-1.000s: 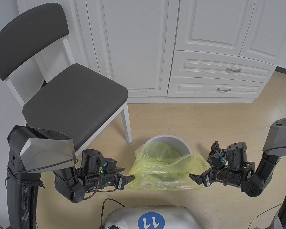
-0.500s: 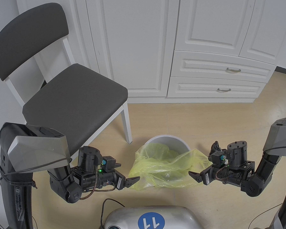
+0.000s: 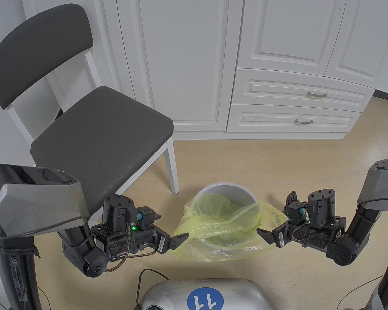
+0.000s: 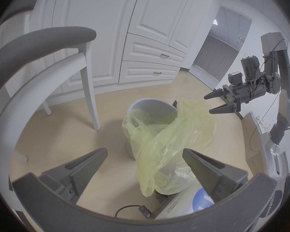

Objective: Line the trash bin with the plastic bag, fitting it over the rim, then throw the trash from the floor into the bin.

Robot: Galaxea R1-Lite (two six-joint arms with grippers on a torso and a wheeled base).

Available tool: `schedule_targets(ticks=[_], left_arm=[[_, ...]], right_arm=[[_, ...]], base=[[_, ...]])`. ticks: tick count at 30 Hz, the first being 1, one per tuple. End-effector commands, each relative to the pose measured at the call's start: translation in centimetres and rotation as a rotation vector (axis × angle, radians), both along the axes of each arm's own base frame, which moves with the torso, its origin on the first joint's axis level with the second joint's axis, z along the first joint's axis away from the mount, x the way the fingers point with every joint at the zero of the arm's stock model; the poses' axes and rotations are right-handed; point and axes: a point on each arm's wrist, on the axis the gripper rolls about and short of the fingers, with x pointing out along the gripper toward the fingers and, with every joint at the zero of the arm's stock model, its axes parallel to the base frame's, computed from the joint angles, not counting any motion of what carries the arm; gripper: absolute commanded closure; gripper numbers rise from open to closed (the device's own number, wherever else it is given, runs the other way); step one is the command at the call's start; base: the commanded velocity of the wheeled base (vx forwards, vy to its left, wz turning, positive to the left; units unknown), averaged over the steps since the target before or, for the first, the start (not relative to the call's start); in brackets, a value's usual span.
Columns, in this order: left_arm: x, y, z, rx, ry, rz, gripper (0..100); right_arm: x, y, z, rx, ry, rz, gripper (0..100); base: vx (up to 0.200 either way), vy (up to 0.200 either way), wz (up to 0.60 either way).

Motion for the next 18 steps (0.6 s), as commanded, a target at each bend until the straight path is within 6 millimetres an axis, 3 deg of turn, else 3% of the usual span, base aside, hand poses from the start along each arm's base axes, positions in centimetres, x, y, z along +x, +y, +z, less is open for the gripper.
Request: schedule_targets(ticks=[1,18], left_arm=[[-0.7,0.2,1.0,-0.01,-0.023,-0.004,0],[-2.7,0.5,2.6,-0.036,-0.218,0.033,0]], right_arm=[[-0.1,0.1,0.0,-0.002,-0.002,0.007,0],[-1.6,0.7,0.4,-0.024,-0.04,-0.004,0]], base=[[0.0,0.0,0.0],[0.0,0.0,0.0]])
